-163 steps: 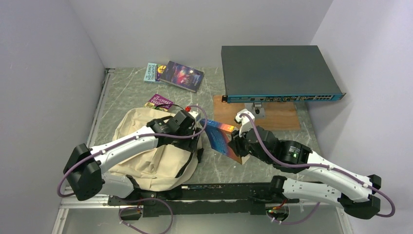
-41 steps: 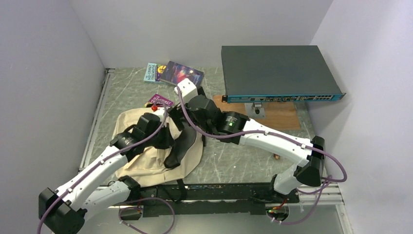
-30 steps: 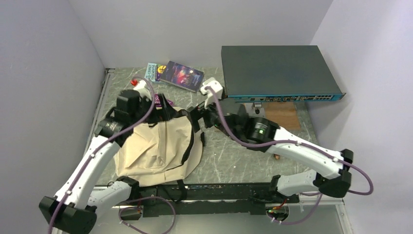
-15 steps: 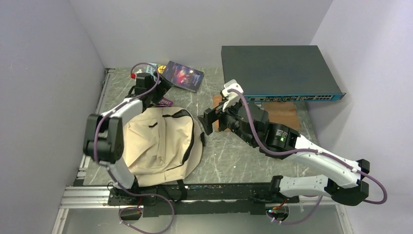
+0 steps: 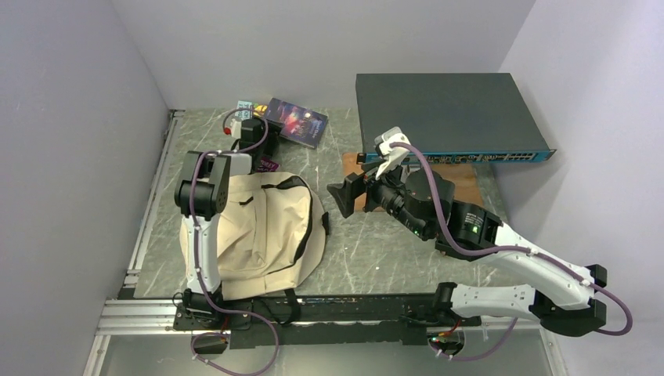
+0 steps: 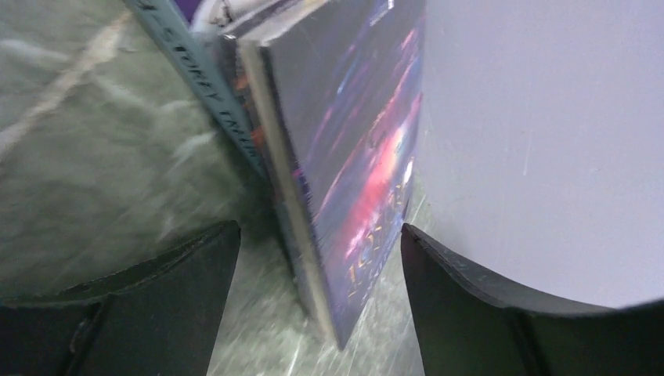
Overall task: Pack the student bag
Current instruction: Pick up the book from the center of the board.
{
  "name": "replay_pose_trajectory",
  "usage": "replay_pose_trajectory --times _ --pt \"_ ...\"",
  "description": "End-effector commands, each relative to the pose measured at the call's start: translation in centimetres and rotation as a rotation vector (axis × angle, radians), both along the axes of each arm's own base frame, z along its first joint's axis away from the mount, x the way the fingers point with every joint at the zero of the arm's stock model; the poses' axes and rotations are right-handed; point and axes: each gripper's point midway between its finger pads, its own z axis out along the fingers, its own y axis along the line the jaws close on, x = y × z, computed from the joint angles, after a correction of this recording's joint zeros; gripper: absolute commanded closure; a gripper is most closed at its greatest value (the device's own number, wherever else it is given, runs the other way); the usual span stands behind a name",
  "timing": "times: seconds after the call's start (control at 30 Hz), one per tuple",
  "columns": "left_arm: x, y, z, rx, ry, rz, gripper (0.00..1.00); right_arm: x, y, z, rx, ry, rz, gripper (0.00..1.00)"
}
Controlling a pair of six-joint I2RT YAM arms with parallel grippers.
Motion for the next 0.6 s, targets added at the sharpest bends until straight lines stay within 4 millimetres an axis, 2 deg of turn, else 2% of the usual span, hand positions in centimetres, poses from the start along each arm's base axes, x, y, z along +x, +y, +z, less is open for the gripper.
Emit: replay_pose_trajectory --times 0.0,0.03,0.13,0.27,0.3,0.43,0.47,0.53,0.57 --pt "2.4 -1.6 0.6 -0.041 -0.050 0.065 0.22 -0.4 -0.7 1.0 0.041 0.002 -0.006 0.01" --pt "2.7 -1.9 -0.2 -0.057 -0.032 0.063 0.26 -0.4 -0.7 1.0 0.044 0.002 -0.006 0.01" --pt "3.2 -2.5 -0.5 -0.102 -0.054 0.065 0.43 -0.5 -0.7 1.3 0.052 0.001 -0.001 0.01" --pt "2.5 -2.0 1.0 -0.108 -0.107 0.077 0.76 -0.5 -0.6 1.3 0.052 0.002 0.002 0.02" --pt "2.1 -1.9 1.8 -0.107 -0.117 0.076 0.81 -0.5 -0.6 1.3 0.053 0.002 0.001 0.02" --pt "0.8 -0.8 6.1 -0.085 -0.194 0.077 0.96 -0.3 -0.4 1.0 0.045 -0.004 0.004 0.02" --pt "0.3 -0.3 7.6 -0.088 -0.222 0.073 0.99 -0.3 -0.3 0.8 0.037 -0.004 0.001 0.02" --pt "-0.8 0.9 10.8 -0.083 -0.279 0.073 1.00 -0.1 -0.5 0.6 0.024 -0.005 -0.009 0.02" --pt "-1.6 1.9 13.6 -0.082 -0.324 0.074 1.00 -0.1 -0.6 0.5 0.019 -0.008 -0.013 0.02"
